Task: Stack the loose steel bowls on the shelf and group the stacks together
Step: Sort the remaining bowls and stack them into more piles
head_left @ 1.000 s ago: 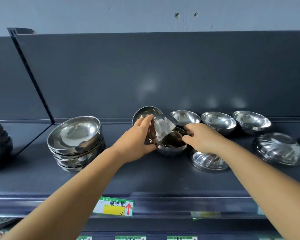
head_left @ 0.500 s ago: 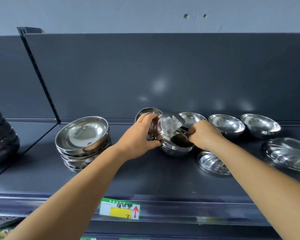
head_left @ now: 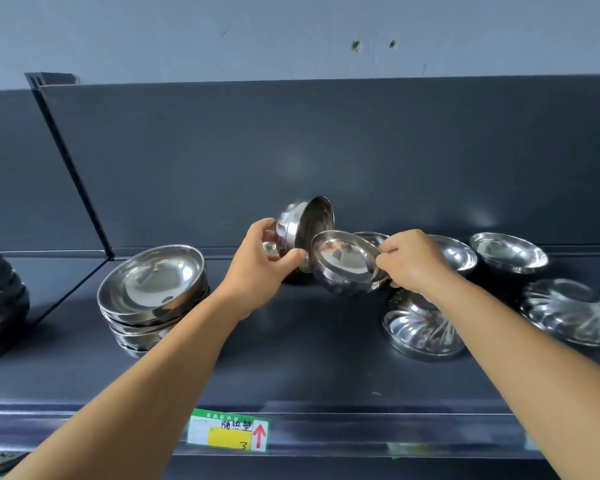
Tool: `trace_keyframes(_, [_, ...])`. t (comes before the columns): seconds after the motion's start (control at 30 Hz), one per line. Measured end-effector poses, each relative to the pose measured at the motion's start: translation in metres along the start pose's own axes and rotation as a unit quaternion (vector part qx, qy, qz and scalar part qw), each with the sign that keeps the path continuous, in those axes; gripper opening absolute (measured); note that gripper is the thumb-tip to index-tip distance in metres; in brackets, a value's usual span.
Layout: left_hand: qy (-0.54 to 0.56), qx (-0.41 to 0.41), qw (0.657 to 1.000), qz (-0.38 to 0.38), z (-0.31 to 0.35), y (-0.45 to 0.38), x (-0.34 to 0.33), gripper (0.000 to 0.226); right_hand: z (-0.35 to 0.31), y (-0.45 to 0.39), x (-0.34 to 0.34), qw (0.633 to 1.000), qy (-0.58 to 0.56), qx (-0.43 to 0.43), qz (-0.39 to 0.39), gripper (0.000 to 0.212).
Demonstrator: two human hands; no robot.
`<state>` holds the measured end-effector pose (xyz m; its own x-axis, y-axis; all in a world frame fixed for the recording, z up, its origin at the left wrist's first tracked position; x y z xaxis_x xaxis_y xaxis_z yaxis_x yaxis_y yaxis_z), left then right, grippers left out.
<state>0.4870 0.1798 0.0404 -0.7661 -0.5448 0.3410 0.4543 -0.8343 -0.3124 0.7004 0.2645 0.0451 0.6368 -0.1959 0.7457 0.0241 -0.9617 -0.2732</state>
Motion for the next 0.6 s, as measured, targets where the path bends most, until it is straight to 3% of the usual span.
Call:
trace_keyframes(0.17, [0.090, 0.061, 0.993, 0.037, 0.015, 0.000, -0.001, 0.064, 0.003, -0.002, 0.023, 0.998, -0.053, -0.024, 0.023, 0.024])
trace_keyframes(0.33, [0.120, 0.074, 0.986, 0.084, 0.044, 0.002, 0.008, 0.028, -0.004, -0.005, 0.051, 0.990, -0.125, -0.018, 0.070, 0.040])
trace_keyframes(0.47, [0.084, 0.064, 0.990, 0.097, 0.065, 0.000, 0.038, 0.044, -0.024, 0.003, 0.072, 0.983, -0.168, 0.022, 0.075, 0.029])
trace_keyframes(0.6, [0.036, 0.091, 0.984, 0.151, 0.069, 0.004, 0.086, 0.040, -0.052, 0.011, 0.074, 0.973, -0.217, 0.056, 0.056, 0.020])
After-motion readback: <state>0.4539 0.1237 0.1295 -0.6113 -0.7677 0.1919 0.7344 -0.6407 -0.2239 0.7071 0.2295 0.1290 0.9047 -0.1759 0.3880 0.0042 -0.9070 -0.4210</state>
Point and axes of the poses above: each hand's wrist, its own y-axis away from the middle knuckle, its own x-axis out of the back of the hand, z = x × y, the point moved 4 cm from there along -y, towards the middle knuckle, and after that the axes turned 9 degrees about z, right-handed, at the moved point
